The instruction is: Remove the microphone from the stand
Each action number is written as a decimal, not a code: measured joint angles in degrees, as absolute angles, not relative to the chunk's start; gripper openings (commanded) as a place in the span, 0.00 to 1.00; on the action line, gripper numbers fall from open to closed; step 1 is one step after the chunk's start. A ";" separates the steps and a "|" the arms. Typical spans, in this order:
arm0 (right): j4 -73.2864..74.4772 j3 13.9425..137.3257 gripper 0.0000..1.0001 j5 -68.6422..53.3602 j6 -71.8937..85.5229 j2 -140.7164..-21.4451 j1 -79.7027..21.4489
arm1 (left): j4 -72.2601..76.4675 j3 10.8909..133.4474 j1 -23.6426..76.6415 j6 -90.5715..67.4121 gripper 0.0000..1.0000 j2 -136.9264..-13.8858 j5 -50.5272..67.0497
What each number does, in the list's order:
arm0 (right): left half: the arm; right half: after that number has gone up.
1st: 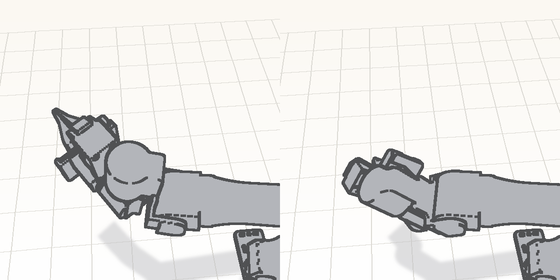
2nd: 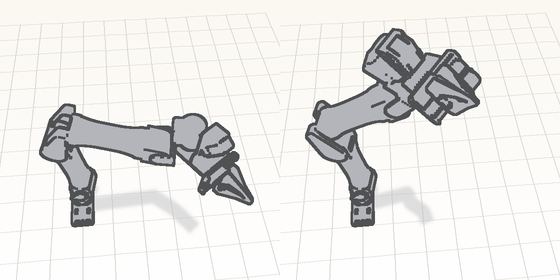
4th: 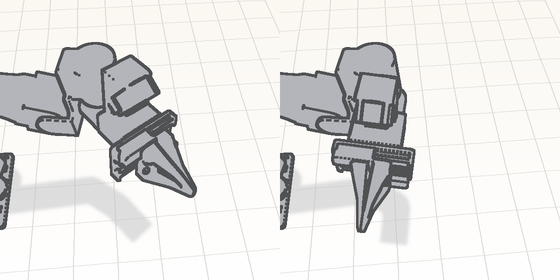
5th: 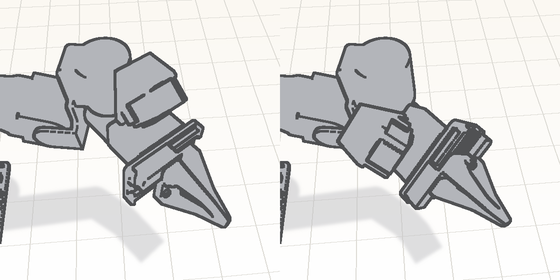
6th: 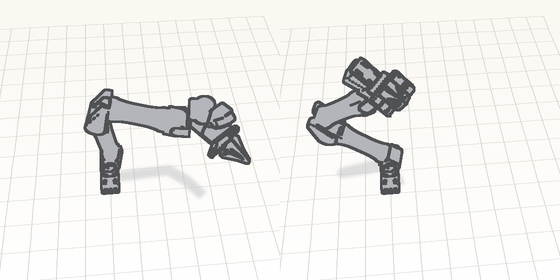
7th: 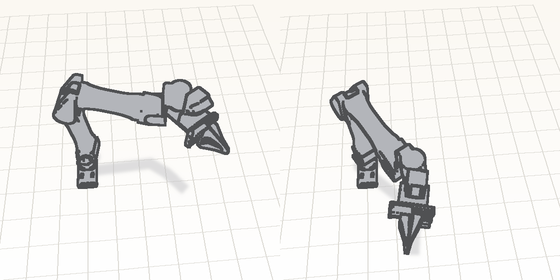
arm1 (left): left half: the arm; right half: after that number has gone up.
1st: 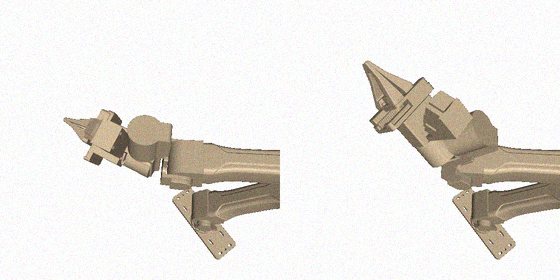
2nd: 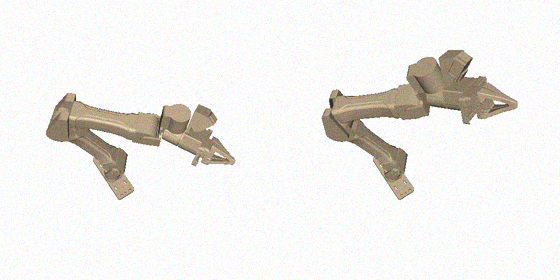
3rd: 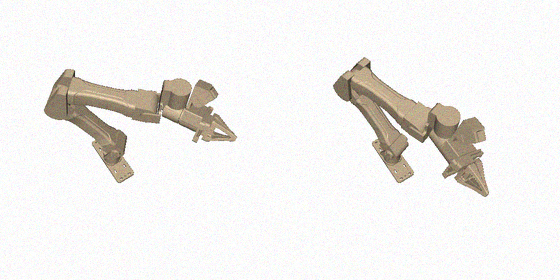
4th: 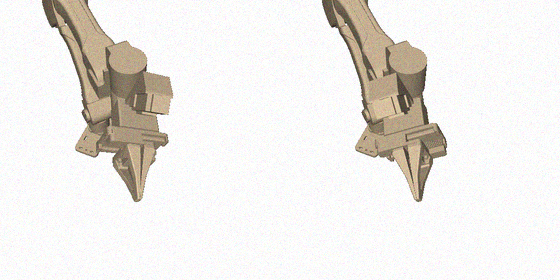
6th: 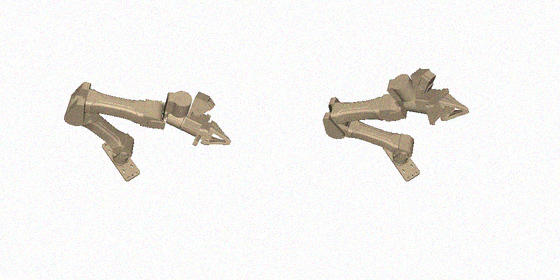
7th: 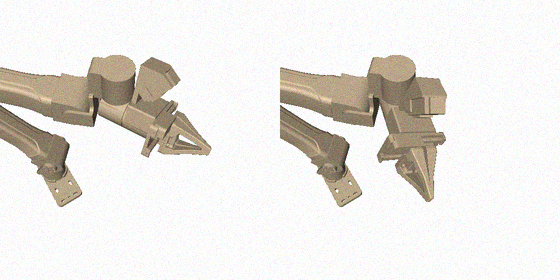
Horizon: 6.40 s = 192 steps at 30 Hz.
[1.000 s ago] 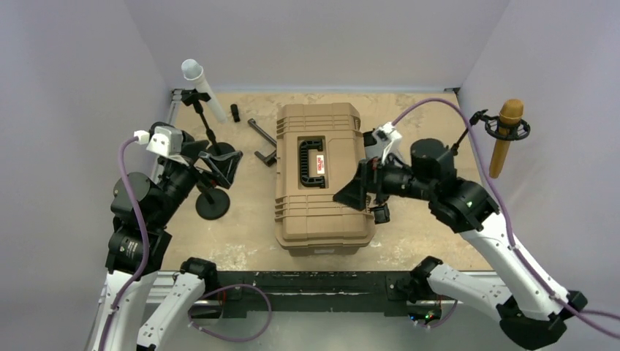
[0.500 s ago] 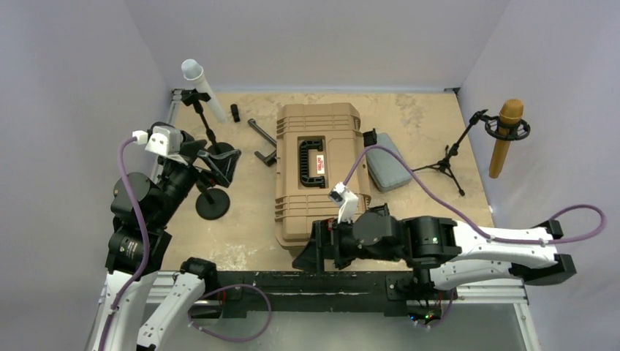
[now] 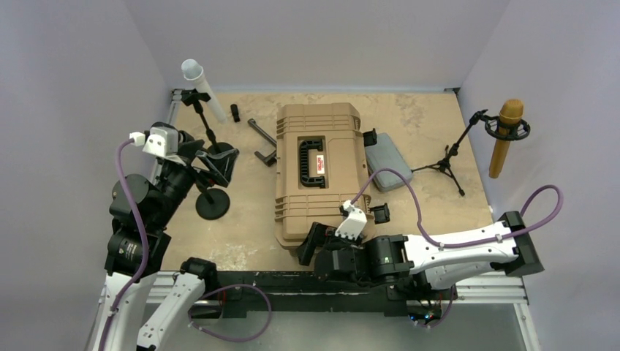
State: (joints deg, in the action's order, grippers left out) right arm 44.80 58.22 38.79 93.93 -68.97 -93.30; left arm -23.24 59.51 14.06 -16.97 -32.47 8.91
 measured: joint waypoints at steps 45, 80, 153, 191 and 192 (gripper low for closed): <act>13.28 66.26 0.98 25.32 49.74 -90.45 -57.10 | -23.22 59.33 14.06 -16.99 1.00 -32.82 9.61; 6.39 50.35 0.99 4.75 39.79 -66.19 -54.63 | -40.75 70.15 14.06 -21.15 0.97 -40.51 -11.33; 6.00 46.09 0.99 4.34 38.50 -65.45 -54.70 | -37.60 73.93 14.11 -20.45 0.01 -50.43 -39.35; 1.41 56.16 0.98 -2.79 28.05 -66.35 -60.82 | -47.29 75.09 13.91 -20.49 0.00 -42.72 29.06; 1.58 57.54 0.98 -2.79 27.33 -66.35 -60.82 | -47.29 75.09 13.91 -20.36 0.00 -42.96 30.09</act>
